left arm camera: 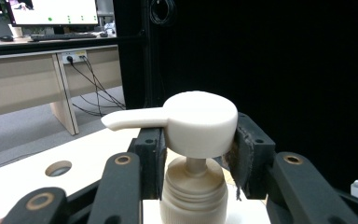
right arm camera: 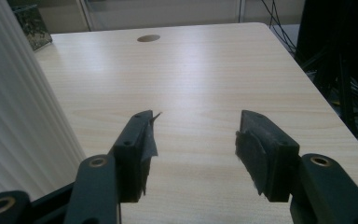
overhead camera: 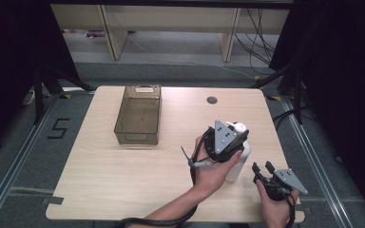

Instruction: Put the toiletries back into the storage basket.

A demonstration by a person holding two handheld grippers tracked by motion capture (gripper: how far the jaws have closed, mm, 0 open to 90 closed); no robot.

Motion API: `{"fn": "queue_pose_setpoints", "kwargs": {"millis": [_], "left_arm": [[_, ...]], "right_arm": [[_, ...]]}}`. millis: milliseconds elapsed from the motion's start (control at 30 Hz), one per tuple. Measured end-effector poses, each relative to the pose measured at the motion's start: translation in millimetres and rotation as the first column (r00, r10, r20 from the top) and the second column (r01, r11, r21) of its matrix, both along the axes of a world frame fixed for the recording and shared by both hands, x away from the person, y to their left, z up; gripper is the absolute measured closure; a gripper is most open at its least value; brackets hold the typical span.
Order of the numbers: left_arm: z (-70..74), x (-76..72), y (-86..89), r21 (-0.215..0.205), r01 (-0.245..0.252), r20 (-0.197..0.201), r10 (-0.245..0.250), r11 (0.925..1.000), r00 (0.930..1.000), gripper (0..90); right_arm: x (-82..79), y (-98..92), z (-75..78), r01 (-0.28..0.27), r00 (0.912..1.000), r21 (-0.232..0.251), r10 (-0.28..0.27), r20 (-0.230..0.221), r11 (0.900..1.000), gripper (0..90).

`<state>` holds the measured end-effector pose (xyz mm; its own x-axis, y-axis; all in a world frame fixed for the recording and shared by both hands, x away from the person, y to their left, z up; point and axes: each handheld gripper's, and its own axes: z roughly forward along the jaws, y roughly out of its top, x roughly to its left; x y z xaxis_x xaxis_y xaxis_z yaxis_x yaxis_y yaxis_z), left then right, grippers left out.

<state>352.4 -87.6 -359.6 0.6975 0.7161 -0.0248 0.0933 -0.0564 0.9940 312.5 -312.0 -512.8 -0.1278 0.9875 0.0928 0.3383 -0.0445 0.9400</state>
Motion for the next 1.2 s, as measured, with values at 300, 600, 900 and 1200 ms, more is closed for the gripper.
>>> {"fn": "queue_pose_setpoints", "kwargs": {"millis": [300, 600, 900, 1200], "left_arm": [[15.0, 2.8, 24.3, -0.006, -0.034, 0.034, 0.035, 0.9994, 0.9988, 59.4], [20.4, 8.2, 42.9, 0.001, -0.072, 0.049, 0.072, 0.9974, 0.9962, 59.4], [27.9, 11.5, 65.9, -0.007, -0.117, 0.050, 0.118, 0.9931, 0.9918, 59.4], [34.1, 14.5, 88.1, -0.008, -0.168, 0.070, 0.168, 0.9858, 0.9833, 59.4]], "right_arm": [[-0.5, 0.3, 0.0, 0.005, 1.0000, -0.009, -0.005, -0.005, 1.000, 46.5], [-0.3, 0.0, -0.1, 0.003, 1.0000, -0.012, -0.003, -0.005, 1.000, 46.4], [-0.5, 0.5, -0.2, -0.004, 0.9999, -0.005, 0.004, -0.009, 1.000, 46.4], [-0.4, 0.6, -0.3, -0.005, 1.0000, -0.012, 0.005, -0.007, 1.000, 46.4]]}}
